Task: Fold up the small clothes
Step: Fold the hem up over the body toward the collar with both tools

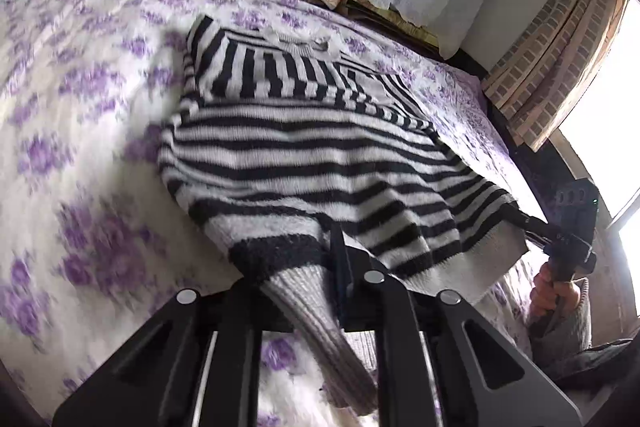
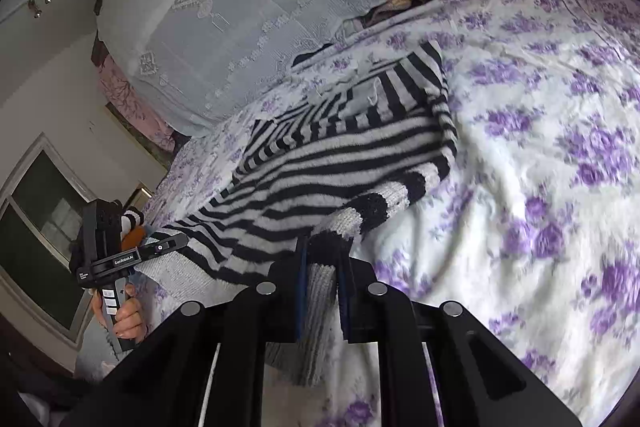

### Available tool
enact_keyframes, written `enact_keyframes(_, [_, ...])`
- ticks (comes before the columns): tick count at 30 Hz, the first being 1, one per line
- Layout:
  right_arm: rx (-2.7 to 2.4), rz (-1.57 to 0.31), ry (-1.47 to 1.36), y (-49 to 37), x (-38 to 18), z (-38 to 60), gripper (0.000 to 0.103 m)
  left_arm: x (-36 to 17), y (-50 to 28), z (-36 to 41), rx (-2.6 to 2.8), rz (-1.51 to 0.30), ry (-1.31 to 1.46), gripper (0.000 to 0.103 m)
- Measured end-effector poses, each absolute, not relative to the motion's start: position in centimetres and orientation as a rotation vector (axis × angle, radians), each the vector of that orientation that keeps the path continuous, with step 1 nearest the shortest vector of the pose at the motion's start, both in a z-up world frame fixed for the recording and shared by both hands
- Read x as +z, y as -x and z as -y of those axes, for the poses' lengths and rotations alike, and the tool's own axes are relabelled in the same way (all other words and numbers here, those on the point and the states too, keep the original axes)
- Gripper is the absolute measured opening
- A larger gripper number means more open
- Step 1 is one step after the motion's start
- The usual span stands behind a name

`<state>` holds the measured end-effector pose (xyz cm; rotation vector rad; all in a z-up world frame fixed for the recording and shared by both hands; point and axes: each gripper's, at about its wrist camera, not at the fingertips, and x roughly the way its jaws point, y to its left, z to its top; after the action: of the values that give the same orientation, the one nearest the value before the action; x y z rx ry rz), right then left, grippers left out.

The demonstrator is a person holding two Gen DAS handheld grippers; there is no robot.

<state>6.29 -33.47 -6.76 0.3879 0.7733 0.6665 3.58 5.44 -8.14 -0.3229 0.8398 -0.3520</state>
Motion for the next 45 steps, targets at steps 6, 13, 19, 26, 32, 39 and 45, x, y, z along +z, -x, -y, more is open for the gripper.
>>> enact_keyframes(6, [0.660,-0.737,-0.398,-7.6,-5.2,33.4,0.013,-7.1,-4.7,-5.7,-0.344,-0.826,0.300,0.009])
enact_keyframes(13, [0.659,-0.712,-0.395,-9.6,-4.0,33.0,0.013,-5.8,-6.6,-5.4,-0.330,-0.808,0.263,0.009])
enact_keyframes(19, [0.658,-0.687,-0.391,-11.2,-2.8,32.6,0.013,-4.4,-8.3,-5.4,-0.322,-0.786,0.245,0.009])
enact_keyframes(26, [0.648,-0.687,-0.405,-13.5,-2.3,32.4,0.013,-3.2,-10.4,-5.4,-0.325,-0.769,0.220,0.009])
enact_keyframes(32, [0.653,-0.681,-0.427,-15.5,-2.0,31.9,0.013,-2.8,-12.0,-5.4,-0.323,-0.762,0.224,0.009])
enact_keyframes(39, [0.647,-0.678,-0.432,-17.9,-1.8,31.1,0.013,-2.9,-14.0,-5.6,-0.315,-0.771,0.225,0.009])
enact_keyframes(45, [0.638,-0.674,-0.424,-19.8,-1.4,30.7,0.013,-2.8,-16.2,-6.1,-0.303,-0.767,0.242,0.009])
